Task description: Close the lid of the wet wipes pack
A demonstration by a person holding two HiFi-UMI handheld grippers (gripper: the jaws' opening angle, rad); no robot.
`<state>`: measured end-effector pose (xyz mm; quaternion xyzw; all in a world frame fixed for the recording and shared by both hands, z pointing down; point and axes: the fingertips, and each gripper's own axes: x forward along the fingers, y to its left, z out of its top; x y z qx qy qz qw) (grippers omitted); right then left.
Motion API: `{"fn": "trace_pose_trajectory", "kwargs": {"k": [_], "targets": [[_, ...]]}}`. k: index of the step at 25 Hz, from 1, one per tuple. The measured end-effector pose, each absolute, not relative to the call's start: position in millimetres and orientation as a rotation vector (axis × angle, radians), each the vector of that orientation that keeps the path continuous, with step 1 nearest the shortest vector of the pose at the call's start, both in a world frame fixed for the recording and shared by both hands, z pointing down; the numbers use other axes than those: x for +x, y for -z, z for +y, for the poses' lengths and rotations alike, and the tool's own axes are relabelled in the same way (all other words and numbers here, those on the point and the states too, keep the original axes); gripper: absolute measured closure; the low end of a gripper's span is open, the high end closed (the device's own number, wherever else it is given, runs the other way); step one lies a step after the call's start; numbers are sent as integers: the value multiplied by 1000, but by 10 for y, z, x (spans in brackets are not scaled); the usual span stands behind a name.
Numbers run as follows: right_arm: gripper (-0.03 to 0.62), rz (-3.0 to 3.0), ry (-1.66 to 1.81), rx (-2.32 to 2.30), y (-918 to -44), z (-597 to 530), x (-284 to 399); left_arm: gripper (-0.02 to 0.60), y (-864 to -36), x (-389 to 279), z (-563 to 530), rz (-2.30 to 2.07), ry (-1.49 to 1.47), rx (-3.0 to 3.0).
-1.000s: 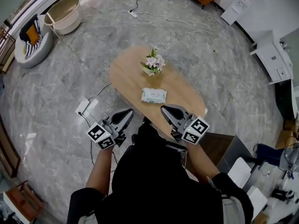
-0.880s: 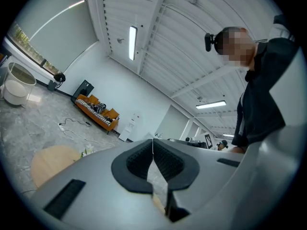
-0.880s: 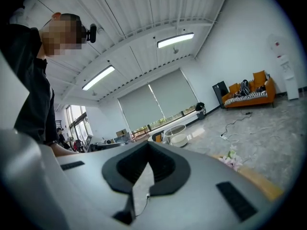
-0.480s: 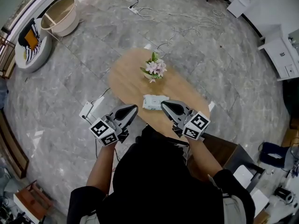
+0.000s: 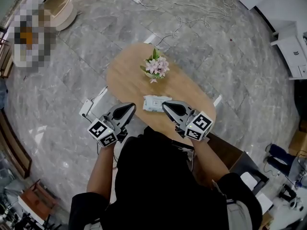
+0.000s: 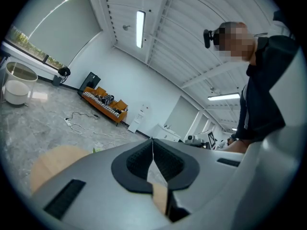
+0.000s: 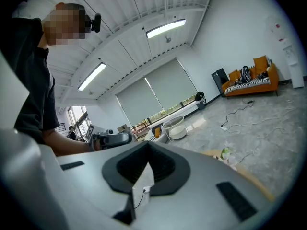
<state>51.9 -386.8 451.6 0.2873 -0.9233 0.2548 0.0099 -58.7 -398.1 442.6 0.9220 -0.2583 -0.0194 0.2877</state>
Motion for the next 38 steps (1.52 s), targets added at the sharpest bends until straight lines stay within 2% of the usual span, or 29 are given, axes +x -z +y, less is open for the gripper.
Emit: {"fn": "trace_pose_trajectory", "kwargs": {"k": [11, 19, 27, 38], "targets": [[582, -2821, -844, 916, -5282, -4068, 671, 565, -5292, -457, -4196, -632, -69, 2450], [580, -2640, -957, 964, -6357, -4116, 952, 565, -6241, -359, -4259, -555, -136, 2332], [566, -2553, -1034, 930, -7145, -4098, 918, 565, -7132, -157, -4351, -532, -77, 2175], [543, -2422, -1111, 979, -7922, -4229, 1152, 565, -7764, 211, -4338, -470, -163, 2133]]}}
